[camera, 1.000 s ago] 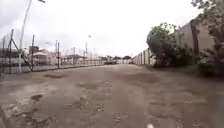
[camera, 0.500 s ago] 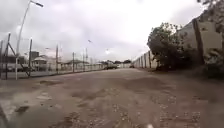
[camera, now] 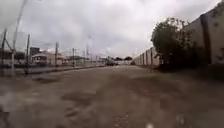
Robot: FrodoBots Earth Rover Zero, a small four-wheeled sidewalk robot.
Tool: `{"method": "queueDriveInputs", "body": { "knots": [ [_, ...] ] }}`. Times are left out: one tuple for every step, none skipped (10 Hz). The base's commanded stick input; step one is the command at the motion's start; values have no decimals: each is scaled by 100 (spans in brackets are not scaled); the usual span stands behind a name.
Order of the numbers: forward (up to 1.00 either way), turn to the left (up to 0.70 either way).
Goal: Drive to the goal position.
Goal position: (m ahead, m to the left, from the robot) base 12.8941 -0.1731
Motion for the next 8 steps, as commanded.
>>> {"method": "queueDriveInputs", "body": {
  "knots": [
    [85, -19],
    [85, -34],
    [85, -33],
    [85, -9],
    [85, 0],
    [85, 0],
    [85, 0],
    [85, 0]
  ]
}}
